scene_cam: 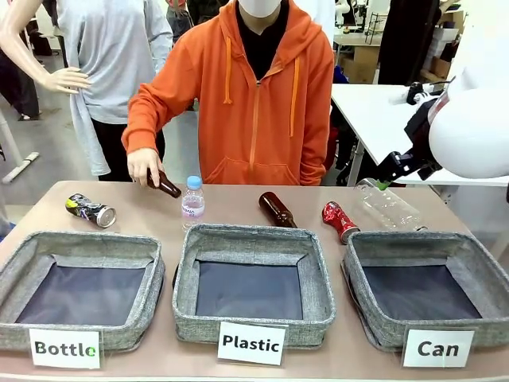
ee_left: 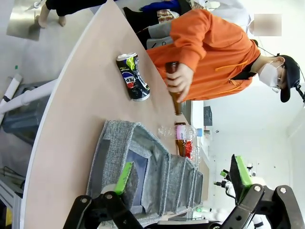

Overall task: Sort the can waste into the basket.
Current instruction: Pick up the can waste from the table and place it in the right Fabric basket.

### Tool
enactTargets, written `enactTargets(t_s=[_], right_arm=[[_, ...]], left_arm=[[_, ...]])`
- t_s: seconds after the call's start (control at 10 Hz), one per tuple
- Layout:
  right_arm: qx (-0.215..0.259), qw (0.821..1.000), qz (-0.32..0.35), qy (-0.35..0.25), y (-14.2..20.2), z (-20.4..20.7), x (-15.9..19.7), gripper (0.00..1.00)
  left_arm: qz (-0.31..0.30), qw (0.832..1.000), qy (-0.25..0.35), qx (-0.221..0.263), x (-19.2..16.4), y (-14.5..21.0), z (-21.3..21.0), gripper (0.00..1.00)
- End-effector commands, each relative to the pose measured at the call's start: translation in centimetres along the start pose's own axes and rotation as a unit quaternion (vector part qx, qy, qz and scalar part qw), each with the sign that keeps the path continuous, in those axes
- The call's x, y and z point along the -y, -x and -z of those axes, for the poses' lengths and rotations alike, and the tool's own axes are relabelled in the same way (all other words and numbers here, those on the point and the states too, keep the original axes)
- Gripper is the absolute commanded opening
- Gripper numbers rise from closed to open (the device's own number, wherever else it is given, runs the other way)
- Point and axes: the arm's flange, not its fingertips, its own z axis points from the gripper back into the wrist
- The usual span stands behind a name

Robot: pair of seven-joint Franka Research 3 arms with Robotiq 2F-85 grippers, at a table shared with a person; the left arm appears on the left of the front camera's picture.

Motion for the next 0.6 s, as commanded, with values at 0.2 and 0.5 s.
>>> enactTargets(t_s=[0.2, 0.5], right_arm=[[-0.053, 0.994, -0.097, 0.01, -6.1, 4.4, -2.5, 1.0], [-0.124, 0.982, -0.14, 0.009, -10.6, 10.9, -3.2, 1.0]], left_arm=[[0.012, 1.0, 0.012, 0.003, -0.1, -0.1, 0.0, 1.0], [-0.021, 0.996, 0.077, 0.043, 5.2, -1.9, -9.3, 1.0]])
